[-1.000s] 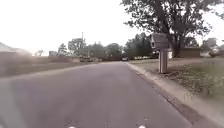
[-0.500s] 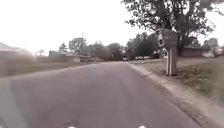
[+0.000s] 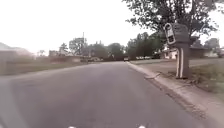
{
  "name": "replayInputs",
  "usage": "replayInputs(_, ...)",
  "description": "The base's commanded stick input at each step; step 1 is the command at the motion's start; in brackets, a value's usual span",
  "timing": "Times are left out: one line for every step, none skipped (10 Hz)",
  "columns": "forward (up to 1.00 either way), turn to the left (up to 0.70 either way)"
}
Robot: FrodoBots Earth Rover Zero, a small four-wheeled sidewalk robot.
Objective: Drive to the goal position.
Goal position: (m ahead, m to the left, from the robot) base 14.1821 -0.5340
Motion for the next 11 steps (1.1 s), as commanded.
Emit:
replayInputs(1.0,0.0)
replayInputs(1.0,0.0)
replayInputs(1.0,0.0)
replayInputs(1.0,0.0)
replayInputs(1.0,0.0)
replayInputs(1.0,0.0)
replayInputs(1.0,0.0)
replayInputs(1.0,0.0)
replayInputs(1.0,0.0)
replayInputs(1.0,0.0)
replayInputs(1.0,0.0)
